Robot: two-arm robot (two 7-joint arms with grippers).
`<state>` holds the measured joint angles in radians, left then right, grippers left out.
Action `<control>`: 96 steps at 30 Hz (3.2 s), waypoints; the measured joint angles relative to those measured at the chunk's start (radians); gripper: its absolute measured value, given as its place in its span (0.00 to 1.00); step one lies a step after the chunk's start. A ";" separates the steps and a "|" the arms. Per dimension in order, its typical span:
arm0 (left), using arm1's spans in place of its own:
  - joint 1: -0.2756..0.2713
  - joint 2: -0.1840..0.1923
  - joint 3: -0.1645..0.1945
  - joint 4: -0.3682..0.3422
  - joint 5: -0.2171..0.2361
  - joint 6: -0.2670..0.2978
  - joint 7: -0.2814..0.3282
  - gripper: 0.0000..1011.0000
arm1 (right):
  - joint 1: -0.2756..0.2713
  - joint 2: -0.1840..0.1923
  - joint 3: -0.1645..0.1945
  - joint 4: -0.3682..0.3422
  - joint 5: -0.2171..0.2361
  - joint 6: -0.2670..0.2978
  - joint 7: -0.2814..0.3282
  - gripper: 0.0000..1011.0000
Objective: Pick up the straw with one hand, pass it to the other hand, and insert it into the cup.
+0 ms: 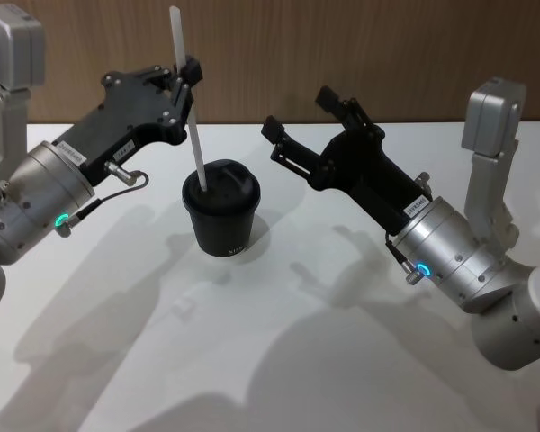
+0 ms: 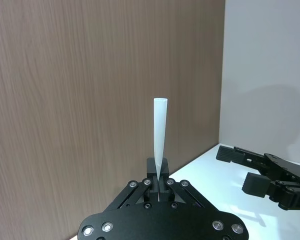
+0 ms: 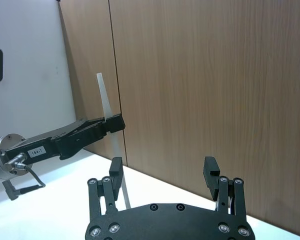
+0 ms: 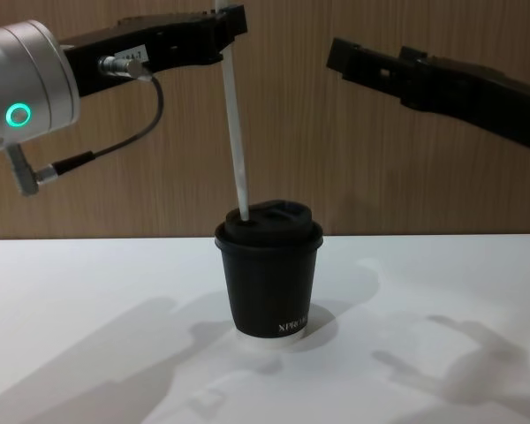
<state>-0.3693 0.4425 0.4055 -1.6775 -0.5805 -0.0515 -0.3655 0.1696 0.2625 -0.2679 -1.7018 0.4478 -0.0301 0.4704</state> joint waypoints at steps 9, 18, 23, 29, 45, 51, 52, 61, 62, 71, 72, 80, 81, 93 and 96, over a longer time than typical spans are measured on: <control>-0.007 -0.009 0.001 0.009 0.009 0.013 -0.005 0.01 | 0.000 0.000 0.000 0.000 0.000 0.000 0.000 0.99; -0.018 -0.019 0.006 0.024 0.027 0.031 -0.006 0.01 | 0.000 0.000 0.000 0.000 0.000 0.000 0.000 0.99; -0.024 -0.024 0.009 0.035 0.034 0.040 -0.007 0.01 | 0.000 0.000 0.000 0.000 0.000 0.000 0.000 0.99; -0.031 -0.032 0.014 0.051 0.044 0.054 -0.008 0.01 | 0.000 0.000 0.000 0.000 0.000 0.000 0.000 0.99; -0.039 -0.056 0.021 0.108 0.061 0.084 -0.011 0.26 | 0.000 0.000 0.000 0.000 0.000 0.000 0.000 0.99; -0.034 -0.065 0.018 0.129 0.059 0.086 -0.017 0.46 | 0.000 0.000 0.000 0.000 0.000 0.000 0.000 0.99; -0.033 -0.066 0.017 0.131 0.058 0.086 -0.018 0.48 | 0.000 0.000 0.000 0.000 0.000 0.000 0.000 0.99; -0.003 -0.070 0.000 0.130 0.047 0.083 -0.020 0.78 | -0.001 0.007 -0.001 -0.015 -0.001 0.011 -0.008 0.99; 0.000 -0.070 -0.001 0.129 0.046 0.083 -0.021 0.80 | -0.001 0.008 -0.001 -0.017 -0.001 0.014 -0.010 0.99; 0.041 -0.070 -0.025 0.110 0.028 0.073 -0.025 0.99 | -0.011 0.031 0.006 -0.060 0.005 0.051 -0.025 0.99; 0.047 -0.070 -0.029 0.107 0.024 0.071 -0.026 0.99 | -0.013 0.034 0.008 -0.066 0.007 0.057 -0.026 0.99; 0.074 -0.069 -0.041 0.097 0.005 0.064 -0.030 0.99 | -0.022 0.056 0.012 -0.097 0.018 0.088 -0.032 0.99; 0.078 -0.069 -0.042 0.095 0.003 0.063 -0.031 0.99 | -0.022 0.058 0.013 -0.100 0.019 0.091 -0.032 0.99; 0.118 -0.067 -0.053 0.076 -0.022 0.048 -0.032 0.99 | -0.039 0.101 0.017 -0.142 0.047 0.137 -0.019 0.99; 0.124 -0.066 -0.055 0.073 -0.026 0.046 -0.031 0.99 | -0.043 0.110 0.018 -0.151 0.053 0.146 -0.014 0.99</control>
